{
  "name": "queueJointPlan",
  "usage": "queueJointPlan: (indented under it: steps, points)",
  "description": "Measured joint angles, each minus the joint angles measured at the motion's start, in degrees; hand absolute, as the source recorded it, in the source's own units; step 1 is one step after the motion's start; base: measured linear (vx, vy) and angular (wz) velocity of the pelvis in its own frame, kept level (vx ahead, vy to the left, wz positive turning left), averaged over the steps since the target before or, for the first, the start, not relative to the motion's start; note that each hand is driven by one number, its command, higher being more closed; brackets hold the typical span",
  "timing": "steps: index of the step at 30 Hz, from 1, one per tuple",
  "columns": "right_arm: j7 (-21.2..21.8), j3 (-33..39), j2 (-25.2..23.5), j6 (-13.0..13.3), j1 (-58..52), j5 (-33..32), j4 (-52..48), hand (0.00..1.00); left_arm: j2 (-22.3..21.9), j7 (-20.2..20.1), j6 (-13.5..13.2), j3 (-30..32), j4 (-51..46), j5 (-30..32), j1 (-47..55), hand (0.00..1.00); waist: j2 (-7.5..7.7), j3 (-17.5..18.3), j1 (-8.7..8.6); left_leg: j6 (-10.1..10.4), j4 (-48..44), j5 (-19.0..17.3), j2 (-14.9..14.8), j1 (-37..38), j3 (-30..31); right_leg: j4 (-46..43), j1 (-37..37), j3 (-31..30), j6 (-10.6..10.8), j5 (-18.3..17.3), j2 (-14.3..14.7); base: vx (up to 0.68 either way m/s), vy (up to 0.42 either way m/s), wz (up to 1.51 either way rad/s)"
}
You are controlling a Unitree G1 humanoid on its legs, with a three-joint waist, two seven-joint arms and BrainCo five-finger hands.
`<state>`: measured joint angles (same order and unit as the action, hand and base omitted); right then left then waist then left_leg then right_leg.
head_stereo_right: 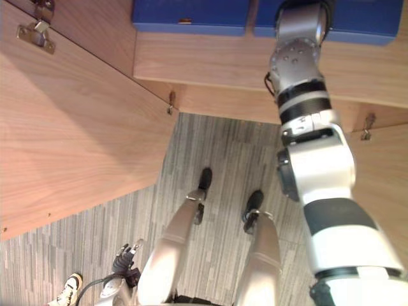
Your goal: Walk over to the cabinet, pick up the folder, carry it to the office cabinet, place the folder inside the office cabinet, then close the office cabinet door
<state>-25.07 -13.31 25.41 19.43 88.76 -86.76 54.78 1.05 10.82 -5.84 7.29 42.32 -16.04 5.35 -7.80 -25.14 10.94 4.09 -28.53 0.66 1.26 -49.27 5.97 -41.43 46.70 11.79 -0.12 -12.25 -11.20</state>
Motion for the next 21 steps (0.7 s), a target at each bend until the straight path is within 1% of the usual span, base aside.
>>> queueJointPlan:
  steps: [2, 3, 5, 8, 11, 14, 15, 16, 17, 19, 21]
  points:
    - [-0.08, -4.3, 2.03, -1.72, 0.57, 0.07, 1.91, 1.0, -0.41, -0.01, 0.0, 0.82, -0.25, 0.14, -0.05, 0.0, -0.03, 0.02, -0.02, 0.19, 0.54, 0.25, 0.01, -0.02, 0.0, 0.01, 0.0, 0.45, -0.09, -0.05, -0.27, 0.01, -0.004, 0.13]
    - [-0.17, -7.23, 3.43, -3.3, 1.47, 0.2, 3.89, 1.0, -0.59, -0.01, 0.01, 1.18, -0.24, 0.26, -0.1, 0.0, -0.03, 0.02, 0.03, 0.21, 1.02, 0.62, 0.01, -0.01, 0.0, 0.01, 0.04, 0.69, -0.19, -0.12, -0.41, 0.01, -0.008, 0.1]
    - [-0.3, -9.51, 4.22, -4.69, 2.59, 0.25, 5.64, 1.0, -0.78, -0.05, 0.01, 1.54, -0.27, 0.29, -0.11, 0.0, -0.03, 0.02, 0.09, -0.01, 1.54, 1.14, 0.02, -0.06, -0.03, 0.01, 0.24, 0.85, -0.27, -0.16, -0.55, 0.01, -0.012, 0.08]
    - [-0.43, -11.57, 4.83, -5.96, 3.99, 0.16, 8.14, 1.0, -1.0, -0.1, 0.03, 1.88, -0.35, 0.3, -0.17, 0.0, -0.03, 0.02, 0.33, -0.03, 1.6, 1.25, 0.02, -0.19, 0.02, -0.11, 0.37, 1.05, -0.48, -0.3, -0.6, 0.01, -0.009, 0.03]
    - [-0.44, -11.11, 4.95, -5.36, 4.14, -0.27, 8.17, 1.0, -1.06, -0.11, 0.27, 1.88, -0.76, 0.31, -0.21, 0.0, -0.03, 0.02, 0.54, -0.01, 1.45, 1.26, 0.02, -0.56, 0.19, -0.2, 0.64, 1.25, -0.59, -0.39, -0.59, 0.0, 0.0, 0.0]
    - [-0.88, -10.08, 4.93, -2.85, 4.34, -2.4, 8.16, 1.0, -1.36, -0.09, 0.46, 1.88, -2.05, 0.27, -0.29, 0.0, -0.03, 0.02, 1.02, 0.08, 1.29, 1.35, 0.18, -0.93, 0.23, -0.81, 1.21, 1.26, -0.86, -0.6, -0.82, 0.01, -0.006, 0.03]
    - [-1.21, -7.72, 4.84, -2.02, 4.34, -2.71, 8.12, 1.0, -1.62, -0.09, 0.4, 1.88, -2.48, 0.27, -0.88, 0.0, -0.03, 0.02, 1.2, 0.14, 1.23, 1.43, 0.22, -1.07, 0.28, -1.15, 1.46, 1.26, -1.03, -0.71, -0.89, 0.01, -0.012, 0.04]
    - [-1.33, -7.31, 4.82, -1.85, 4.34, -2.81, 8.08, 1.0, -1.66, -0.09, 0.4, 1.89, -2.48, 0.27, -1.0, 0.0, -0.03, 0.02, 1.23, 0.15, 1.23, 1.45, 0.22, -1.09, 0.31, -1.19, 1.49, 1.27, -1.05, -0.72, -0.89, 0.0, -0.015, 0.03]
    - [-1.77, -5.43, 4.77, -1.38, 4.36, -3.61, 8.05, 1.0, -1.73, -0.07, 0.44, 1.89, -2.42, 0.27, -1.48, 0.0, -0.03, 0.02, 1.35, 0.17, 1.21, 1.5, 0.21, -1.18, 0.38, -1.37, 1.61, 1.32, -1.1, -0.77, -0.89, 0.0, 0.0, 0.0]
    - [-2.71, -2.13, 4.67, -1.05, 4.35, -4.49, 7.96, 1.0, -1.88, -0.06, 0.49, 2.06, -2.37, 0.27, -1.98, 0.0, -0.03, 0.02, 1.34, 0.13, 1.18, 1.58, 0.18, -1.46, 0.36, -1.57, 1.94, 1.32, -1.12, -0.77, -0.92, 0.0, 0.0, 0.0]
    - [-3.99, -0.34, 4.65, 0.0, 4.22, -5.7, 7.99, 1.0, -1.87, -0.04, 0.62, 2.23, -2.28, 0.28, -2.26, 0.0, -0.03, 0.02, 1.05, 0.09, 1.06, 1.63, 0.14, -1.65, 0.25, -1.68, 2.11, 1.32, -1.11, -0.77, -0.95, 0.0, 0.0, 0.0]
